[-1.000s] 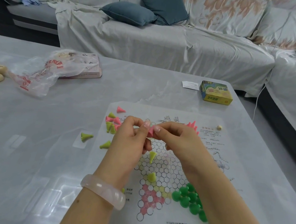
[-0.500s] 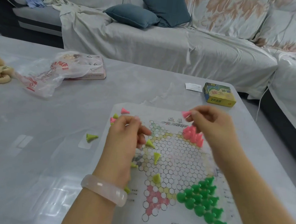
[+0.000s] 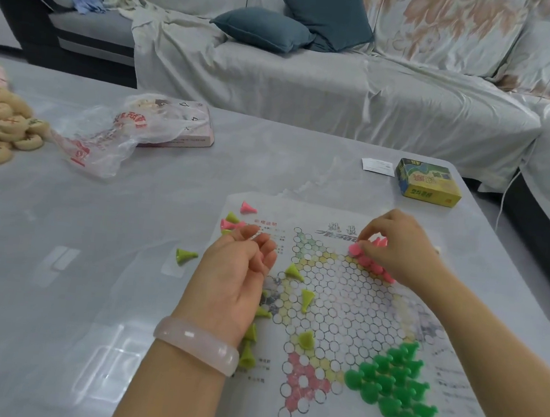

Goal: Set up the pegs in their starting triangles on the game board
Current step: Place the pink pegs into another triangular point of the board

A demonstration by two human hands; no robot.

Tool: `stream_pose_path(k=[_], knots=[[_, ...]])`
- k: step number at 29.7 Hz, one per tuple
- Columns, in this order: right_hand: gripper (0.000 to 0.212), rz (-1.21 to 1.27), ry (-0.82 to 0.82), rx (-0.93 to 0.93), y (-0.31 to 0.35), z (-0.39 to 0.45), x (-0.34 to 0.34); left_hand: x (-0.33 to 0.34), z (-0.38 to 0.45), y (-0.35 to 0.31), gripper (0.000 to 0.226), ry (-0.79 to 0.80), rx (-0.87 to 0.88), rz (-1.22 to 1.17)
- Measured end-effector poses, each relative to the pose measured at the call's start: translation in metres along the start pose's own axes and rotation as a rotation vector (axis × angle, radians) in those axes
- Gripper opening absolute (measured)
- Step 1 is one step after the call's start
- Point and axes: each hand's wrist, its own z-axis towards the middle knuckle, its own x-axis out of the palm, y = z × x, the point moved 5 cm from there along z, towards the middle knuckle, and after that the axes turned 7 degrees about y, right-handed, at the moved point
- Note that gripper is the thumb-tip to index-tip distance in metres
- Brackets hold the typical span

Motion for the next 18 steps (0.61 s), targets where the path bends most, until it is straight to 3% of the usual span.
stream_pose_path(k=[18], knots=[[0.018,-0.061,-0.010,-0.053,0.0014,-0.0004,0.0076,0.0008,0.0022,0.0014,0.042,0.017,-0.008,-0.063]])
